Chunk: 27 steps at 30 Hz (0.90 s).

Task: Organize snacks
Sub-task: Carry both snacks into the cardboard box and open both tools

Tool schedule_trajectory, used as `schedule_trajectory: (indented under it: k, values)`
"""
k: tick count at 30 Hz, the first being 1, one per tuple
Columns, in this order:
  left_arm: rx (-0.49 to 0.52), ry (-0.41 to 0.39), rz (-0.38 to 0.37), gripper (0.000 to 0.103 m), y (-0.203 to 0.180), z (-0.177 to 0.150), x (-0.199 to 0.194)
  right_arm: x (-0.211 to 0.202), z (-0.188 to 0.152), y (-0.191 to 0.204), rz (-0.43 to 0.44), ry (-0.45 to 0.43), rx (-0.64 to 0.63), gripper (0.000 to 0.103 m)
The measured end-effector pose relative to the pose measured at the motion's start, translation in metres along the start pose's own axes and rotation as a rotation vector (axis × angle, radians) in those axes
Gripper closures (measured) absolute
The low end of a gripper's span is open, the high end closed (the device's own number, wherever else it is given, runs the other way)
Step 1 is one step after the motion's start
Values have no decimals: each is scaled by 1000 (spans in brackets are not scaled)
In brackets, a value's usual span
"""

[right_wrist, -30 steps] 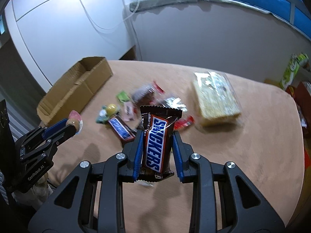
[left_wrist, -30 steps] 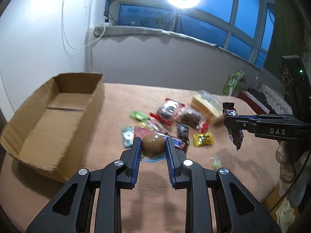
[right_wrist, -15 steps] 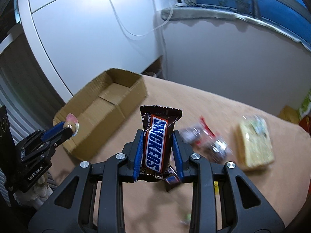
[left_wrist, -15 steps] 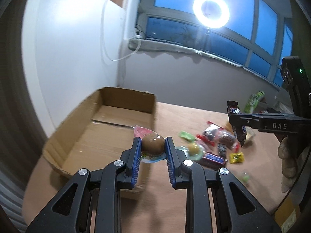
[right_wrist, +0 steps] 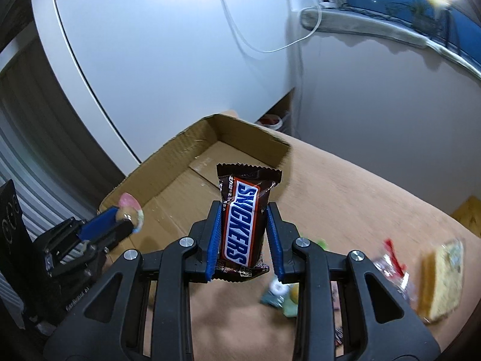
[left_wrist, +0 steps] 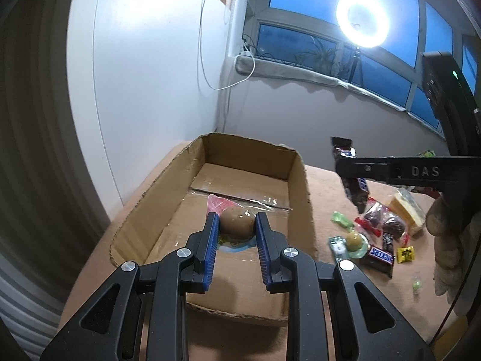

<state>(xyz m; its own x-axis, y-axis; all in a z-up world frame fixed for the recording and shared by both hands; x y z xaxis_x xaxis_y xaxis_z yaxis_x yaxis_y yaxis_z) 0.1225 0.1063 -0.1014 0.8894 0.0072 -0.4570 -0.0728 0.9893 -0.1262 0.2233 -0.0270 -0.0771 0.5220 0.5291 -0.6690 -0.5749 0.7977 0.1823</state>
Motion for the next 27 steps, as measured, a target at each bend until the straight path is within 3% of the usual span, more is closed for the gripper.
schedule_trajectory:
  k: [13, 18, 27]
  values:
    - [5, 19, 39, 79, 9, -3, 7, 47, 8, 24, 76, 51, -23, 73]
    - [7, 21, 44, 79, 8, -3, 7, 41, 11, 30, 79, 27, -42, 43]
    - [11, -4, 39, 78, 1, 3, -3, 17, 17, 29, 69, -15, -49, 43]
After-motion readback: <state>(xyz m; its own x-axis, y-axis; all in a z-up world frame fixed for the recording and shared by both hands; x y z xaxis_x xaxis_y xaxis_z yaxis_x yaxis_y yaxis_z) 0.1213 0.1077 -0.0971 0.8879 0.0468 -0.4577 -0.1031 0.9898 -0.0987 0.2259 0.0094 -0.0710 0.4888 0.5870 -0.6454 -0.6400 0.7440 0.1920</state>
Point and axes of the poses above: each gripper's, at about its wrist camera, not at the fingertips, and x roughly the way its jaws point, y to its left, z to its top, the point moved 5 cm from there along x, roughly the way its jaws point, and after that the axes turned 8 degrees about -y, right-handed, at the moved point
